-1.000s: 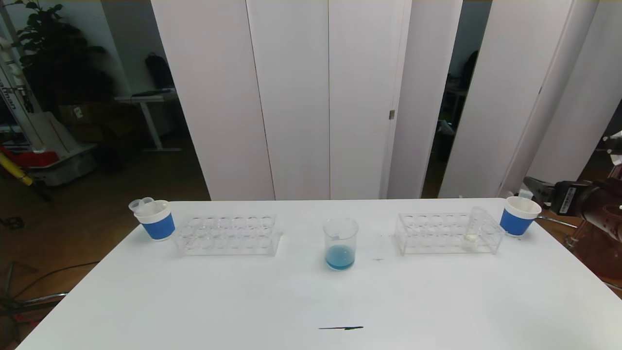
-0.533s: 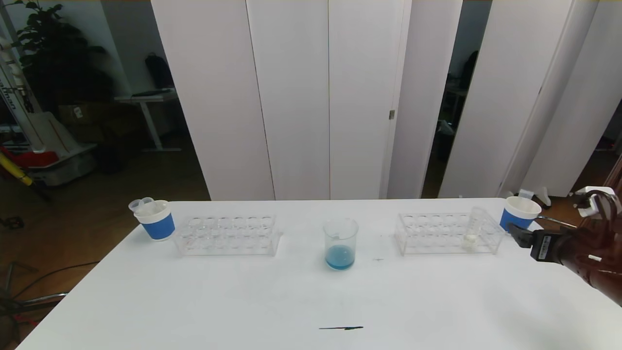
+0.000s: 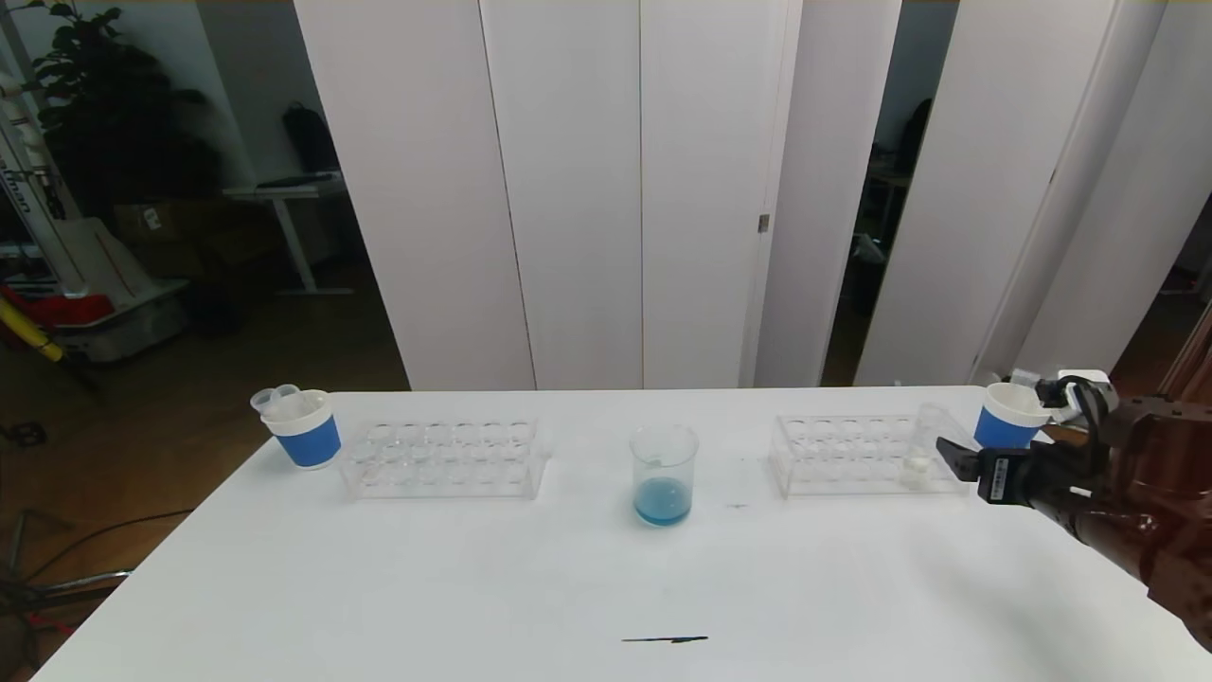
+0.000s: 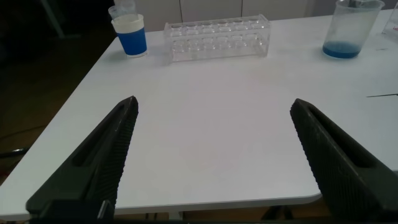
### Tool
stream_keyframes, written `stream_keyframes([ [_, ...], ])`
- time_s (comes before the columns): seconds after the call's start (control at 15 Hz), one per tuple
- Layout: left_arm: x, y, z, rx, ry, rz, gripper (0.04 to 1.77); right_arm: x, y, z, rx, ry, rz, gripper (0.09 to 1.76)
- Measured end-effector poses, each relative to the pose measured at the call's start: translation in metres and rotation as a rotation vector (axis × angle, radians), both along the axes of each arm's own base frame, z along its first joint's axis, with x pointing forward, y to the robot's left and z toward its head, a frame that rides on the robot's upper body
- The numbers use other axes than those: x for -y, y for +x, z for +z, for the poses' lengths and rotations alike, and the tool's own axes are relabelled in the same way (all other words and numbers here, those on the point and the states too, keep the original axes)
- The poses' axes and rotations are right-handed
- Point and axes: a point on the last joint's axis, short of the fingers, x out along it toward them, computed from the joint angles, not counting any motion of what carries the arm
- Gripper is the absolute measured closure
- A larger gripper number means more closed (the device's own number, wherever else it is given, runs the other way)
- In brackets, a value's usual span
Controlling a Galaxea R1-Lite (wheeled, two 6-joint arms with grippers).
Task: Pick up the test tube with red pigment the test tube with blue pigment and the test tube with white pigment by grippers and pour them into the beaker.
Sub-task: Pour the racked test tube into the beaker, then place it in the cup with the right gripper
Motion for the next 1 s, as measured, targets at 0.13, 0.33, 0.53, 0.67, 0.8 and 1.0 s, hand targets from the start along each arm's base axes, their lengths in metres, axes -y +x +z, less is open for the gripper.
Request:
stream_keyframes([
  [0.13, 0.0, 0.0, 0.0, 0.0, 0.0, 0.0, 0.06, 0.0, 0.015, -0.001, 0.015, -0.019, 0.006, 0.1],
  [0.33, 0.0, 0.0, 0.0, 0.0, 0.0, 0.0, 0.06, 0.0, 0.036, -0.006, 0.028, -0.051, 0.018, 0.1],
  [0.53, 0.0, 0.0, 0.0, 0.0, 0.0, 0.0, 0.06, -0.003, 0.05, -0.013, 0.029, -0.063, 0.029, 0.1],
  [0.67, 0.0, 0.0, 0.0, 0.0, 0.0, -0.001, 0.06, -0.008, 0.056, -0.017, 0.042, -0.063, 0.045, 0.1],
  [0.8, 0.0, 0.0, 0.0, 0.0, 0.0, -0.001, 0.06, -0.012, 0.058, -0.021, 0.05, -0.063, 0.055, 0.1],
  [1.0, 0.0, 0.0, 0.0, 0.0, 0.0, -0.001, 0.06, -0.014, 0.061, -0.026, 0.041, -0.062, 0.061, 0.1],
])
